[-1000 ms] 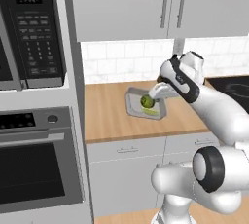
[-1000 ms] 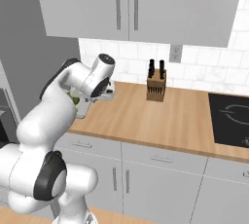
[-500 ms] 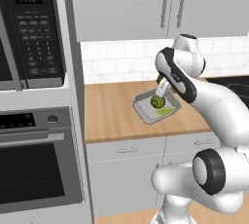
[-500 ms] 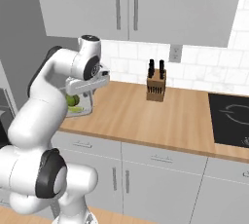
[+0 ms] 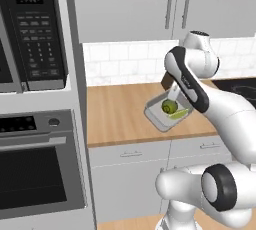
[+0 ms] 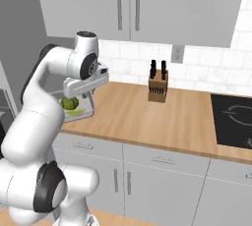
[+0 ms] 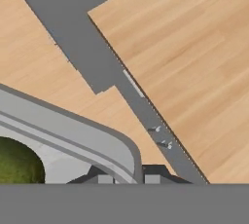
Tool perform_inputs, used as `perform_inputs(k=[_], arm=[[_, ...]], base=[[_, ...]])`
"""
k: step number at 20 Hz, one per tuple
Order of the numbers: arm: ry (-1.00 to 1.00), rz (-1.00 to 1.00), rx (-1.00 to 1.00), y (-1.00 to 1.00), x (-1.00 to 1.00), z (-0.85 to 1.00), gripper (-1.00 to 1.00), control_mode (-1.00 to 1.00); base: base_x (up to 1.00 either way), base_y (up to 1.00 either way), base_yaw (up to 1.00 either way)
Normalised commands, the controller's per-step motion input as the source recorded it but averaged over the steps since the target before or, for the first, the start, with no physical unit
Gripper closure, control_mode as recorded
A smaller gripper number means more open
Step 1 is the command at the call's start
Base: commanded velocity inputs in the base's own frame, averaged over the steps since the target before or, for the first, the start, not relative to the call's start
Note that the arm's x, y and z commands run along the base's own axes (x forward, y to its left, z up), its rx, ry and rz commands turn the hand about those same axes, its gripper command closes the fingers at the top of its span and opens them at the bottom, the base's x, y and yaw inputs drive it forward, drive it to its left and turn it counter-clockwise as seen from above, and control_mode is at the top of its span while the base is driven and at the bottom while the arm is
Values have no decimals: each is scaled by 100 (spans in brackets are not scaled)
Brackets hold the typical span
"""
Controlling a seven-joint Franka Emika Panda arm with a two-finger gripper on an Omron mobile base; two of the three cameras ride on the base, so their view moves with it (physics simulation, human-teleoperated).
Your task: Take the meat container that has the shrimp and place it on the second highest rack of the freezer. Then take the vegetable container that has the lemon wedge and lime and place it on the highest rack of the freezer.
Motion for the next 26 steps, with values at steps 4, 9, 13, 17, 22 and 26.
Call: perform_inputs(k=[4, 9, 13, 17, 22, 26], arm=[[0, 0, 0, 0, 0, 0, 100, 100], [0, 0, 0, 0, 0, 0, 100, 100], [0, 0, 0, 0, 0, 0, 100, 100], [0, 0, 0, 0, 0, 0, 100, 100], [0, 0, 0, 0, 0, 0, 100, 100], [0, 0, 0, 0, 0, 0, 100, 100]], base=[[-41, 0, 0], [-50, -3, 2], [-10, 0, 48], [-7, 0, 92], [-1, 0, 97], [0, 4, 89]])
